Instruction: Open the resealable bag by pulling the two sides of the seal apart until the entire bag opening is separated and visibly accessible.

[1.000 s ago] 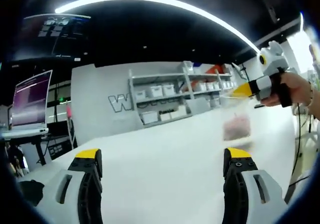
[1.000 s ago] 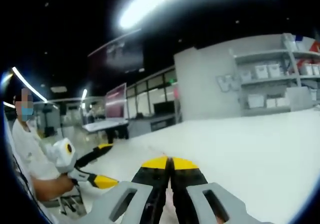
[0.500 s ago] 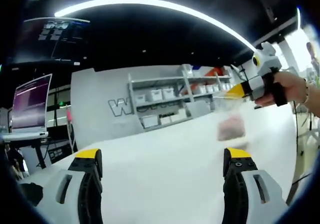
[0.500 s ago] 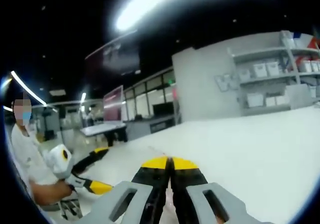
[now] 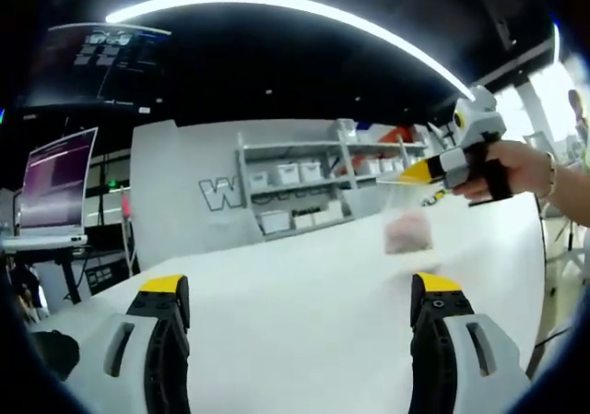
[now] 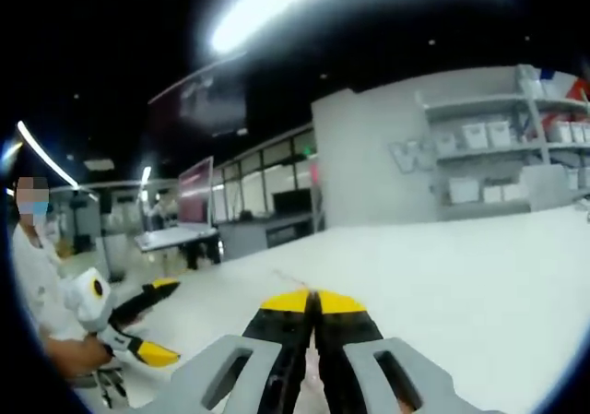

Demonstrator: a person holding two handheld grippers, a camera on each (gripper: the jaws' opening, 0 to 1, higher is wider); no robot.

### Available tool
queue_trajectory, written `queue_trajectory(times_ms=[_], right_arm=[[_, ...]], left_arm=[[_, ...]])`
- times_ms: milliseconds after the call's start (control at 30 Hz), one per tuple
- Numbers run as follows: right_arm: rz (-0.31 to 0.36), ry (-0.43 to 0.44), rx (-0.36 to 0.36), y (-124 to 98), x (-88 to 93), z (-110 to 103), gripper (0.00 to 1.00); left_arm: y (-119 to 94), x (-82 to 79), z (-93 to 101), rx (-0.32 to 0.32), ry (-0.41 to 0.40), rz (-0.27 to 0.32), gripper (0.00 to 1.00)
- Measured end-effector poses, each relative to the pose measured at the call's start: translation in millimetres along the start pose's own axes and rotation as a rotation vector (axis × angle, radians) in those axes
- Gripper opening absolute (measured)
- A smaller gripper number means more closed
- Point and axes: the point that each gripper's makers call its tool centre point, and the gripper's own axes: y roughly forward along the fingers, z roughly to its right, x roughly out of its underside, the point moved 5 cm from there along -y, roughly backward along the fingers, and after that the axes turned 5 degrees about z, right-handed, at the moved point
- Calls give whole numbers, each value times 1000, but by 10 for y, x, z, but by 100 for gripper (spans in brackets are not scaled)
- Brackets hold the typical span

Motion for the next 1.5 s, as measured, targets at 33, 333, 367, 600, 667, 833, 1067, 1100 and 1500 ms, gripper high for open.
queue_trajectory(times_ms=[33,333,367,600,667,833,1067,1100,1500], right_arm=[[-1,-3,2,18,-3,12,0],[-3,-14,25,226,-41,140,0],[-7,-17,27,254,-39,157,0],[-23,-28,42,407,-39,266,0],[-24,-26,51,464,-46,315,0],[-26,-28,67,577,-55,402,0],[-44,-19,88,746,-35,534,0],[-45,-14,90,765,-36,552,0],[-49,-16,140,1067,-84,782,0]], left_arm=[[0,3,0,0,0,-2,98],[1,5,5,2,7,0,97],[-1,1,6,2,11,3,97],[-2,2,7,1,20,5,96],[-4,-4,6,-2,29,11,95],[-2,0,9,0,38,11,95],[6,12,14,-2,53,7,95],[6,11,14,-2,52,7,95],[7,7,13,-4,50,11,95]])
